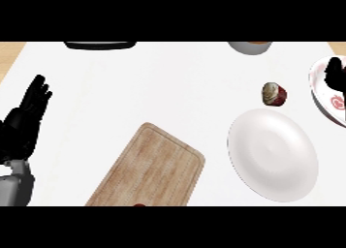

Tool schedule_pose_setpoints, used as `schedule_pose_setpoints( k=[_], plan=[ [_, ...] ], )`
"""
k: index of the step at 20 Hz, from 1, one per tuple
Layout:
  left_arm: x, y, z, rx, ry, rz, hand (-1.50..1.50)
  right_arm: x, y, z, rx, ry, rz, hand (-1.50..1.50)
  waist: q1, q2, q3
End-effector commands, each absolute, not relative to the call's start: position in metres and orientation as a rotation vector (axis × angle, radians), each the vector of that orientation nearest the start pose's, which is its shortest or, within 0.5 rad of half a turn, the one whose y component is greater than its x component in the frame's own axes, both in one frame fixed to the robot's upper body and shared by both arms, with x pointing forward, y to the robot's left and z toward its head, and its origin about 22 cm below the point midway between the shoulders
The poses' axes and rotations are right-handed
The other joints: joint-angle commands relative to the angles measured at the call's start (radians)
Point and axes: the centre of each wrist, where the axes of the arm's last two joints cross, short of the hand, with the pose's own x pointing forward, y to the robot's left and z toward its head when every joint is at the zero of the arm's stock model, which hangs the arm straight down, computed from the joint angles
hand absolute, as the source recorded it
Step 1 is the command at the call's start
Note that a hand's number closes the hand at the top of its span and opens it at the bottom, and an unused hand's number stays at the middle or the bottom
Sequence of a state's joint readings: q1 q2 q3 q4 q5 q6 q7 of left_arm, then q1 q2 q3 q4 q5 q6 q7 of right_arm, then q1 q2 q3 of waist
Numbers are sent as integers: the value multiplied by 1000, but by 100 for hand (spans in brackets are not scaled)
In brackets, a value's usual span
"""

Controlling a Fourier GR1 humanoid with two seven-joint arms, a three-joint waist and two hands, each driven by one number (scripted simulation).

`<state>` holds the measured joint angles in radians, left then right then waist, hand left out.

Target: Pick the sweet potato from the plate and place it in the bowl

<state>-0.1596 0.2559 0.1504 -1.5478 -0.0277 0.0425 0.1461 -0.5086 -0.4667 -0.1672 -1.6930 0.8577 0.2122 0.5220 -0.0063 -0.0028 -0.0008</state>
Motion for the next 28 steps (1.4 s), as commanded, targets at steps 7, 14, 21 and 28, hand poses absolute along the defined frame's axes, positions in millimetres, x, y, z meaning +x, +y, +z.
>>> schedule_pose_setpoints(
  k=[7,14,21,28],
  plan=[
    [273,289,47,341,-1579,-70,0,333,-386,198,-1221,-1366,437,150,15,6,1],
    [277,299,49,310,-1578,-67,0,361,-427,174,-1206,-1385,409,150,19,6,1],
    [285,305,59,300,-1576,-78,0,379,-457,151,-1204,-1352,412,150,33,11,2],
    [278,299,65,297,-1599,-102,0,349,-498,115,-1098,-1010,407,-150,64,22,5]
  ],
)
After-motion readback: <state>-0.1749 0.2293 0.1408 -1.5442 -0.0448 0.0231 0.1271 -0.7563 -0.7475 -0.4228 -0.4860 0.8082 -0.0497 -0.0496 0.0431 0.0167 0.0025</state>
